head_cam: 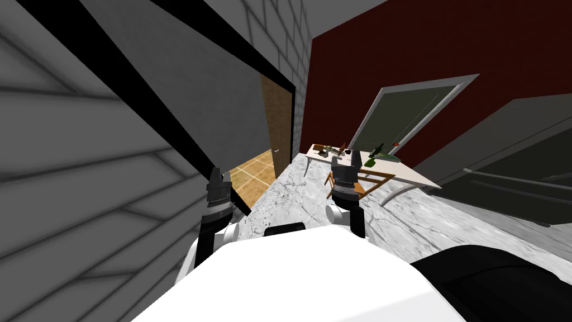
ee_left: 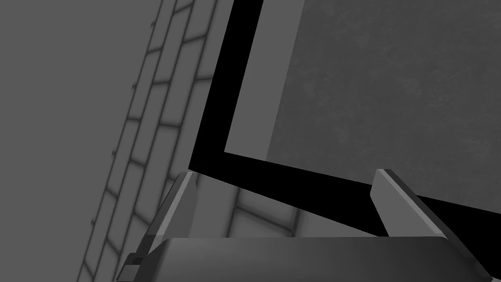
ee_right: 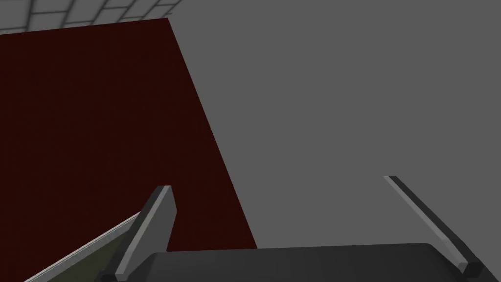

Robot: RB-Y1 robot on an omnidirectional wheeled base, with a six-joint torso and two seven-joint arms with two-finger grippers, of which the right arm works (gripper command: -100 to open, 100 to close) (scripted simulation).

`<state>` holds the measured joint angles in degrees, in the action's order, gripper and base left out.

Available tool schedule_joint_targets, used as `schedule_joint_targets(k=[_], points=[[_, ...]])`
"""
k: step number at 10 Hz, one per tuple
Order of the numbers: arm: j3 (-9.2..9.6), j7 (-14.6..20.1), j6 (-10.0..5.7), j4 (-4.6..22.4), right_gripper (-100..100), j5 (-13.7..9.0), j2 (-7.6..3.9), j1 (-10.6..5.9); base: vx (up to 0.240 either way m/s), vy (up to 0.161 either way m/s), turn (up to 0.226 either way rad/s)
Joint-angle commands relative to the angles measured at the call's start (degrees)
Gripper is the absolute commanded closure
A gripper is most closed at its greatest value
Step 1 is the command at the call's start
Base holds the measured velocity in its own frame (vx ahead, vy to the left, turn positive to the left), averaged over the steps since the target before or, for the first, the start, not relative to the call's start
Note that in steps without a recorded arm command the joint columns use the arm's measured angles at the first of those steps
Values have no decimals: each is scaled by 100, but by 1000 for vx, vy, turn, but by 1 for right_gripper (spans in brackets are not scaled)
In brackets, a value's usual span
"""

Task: Push the door open

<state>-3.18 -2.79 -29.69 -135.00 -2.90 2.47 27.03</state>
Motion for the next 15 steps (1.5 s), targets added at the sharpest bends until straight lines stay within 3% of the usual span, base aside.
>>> schedule_joint_targets(k=[1, 9, 15], points=[[143, 24, -31, 186, -100, 6, -114, -69, 207, 51, -32], [770, 128, -168, 1001, -100, 34, -453, -373, 183, -30, -13], [1370, 229, -300, 1782, -100, 60, -666, -664, 160, -21, -19]])
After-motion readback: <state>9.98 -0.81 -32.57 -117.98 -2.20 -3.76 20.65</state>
